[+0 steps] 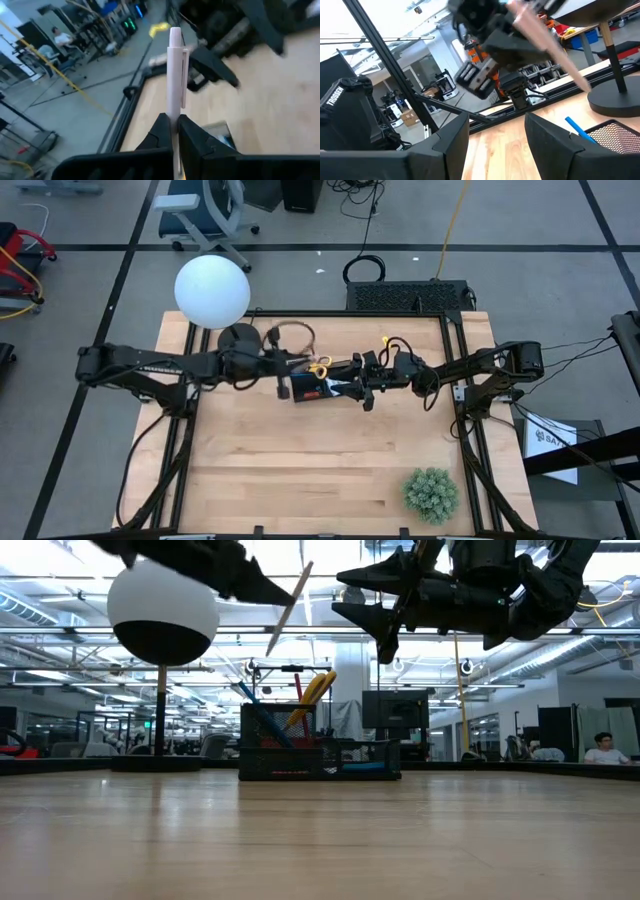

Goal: Pick and place office supplies into organizer
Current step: Put the light pink pen into the desk organizer, then return to Home Position

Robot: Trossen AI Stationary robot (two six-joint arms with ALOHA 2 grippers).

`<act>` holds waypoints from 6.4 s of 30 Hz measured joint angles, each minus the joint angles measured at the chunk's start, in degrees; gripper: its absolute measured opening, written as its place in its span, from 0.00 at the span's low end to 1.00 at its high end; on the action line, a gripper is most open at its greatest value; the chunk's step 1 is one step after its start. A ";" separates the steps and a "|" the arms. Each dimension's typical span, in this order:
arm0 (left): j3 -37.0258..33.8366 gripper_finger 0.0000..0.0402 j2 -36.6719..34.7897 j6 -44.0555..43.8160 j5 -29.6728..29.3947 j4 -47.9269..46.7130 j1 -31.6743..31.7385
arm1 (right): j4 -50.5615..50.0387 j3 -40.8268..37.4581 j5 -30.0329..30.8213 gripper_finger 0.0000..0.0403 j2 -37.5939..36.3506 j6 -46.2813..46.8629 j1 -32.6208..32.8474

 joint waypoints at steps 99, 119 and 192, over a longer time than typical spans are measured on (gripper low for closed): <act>-25.98 0.27 -40.25 -20.77 13.31 6.05 -0.88 | -2.25 -19.14 -8.89 0.46 -37.73 -7.55 -0.87; -20.47 0.27 -41.93 -16.57 5.39 -7.13 -12.84 | -6.73 -19.34 -8.70 0.46 -46.23 -13.75 9.77; -41.88 0.27 -70.49 -17.17 17.60 1.24 0.58 | -3.84 -34.23 -4.43 0.46 -72.79 -20.47 9.68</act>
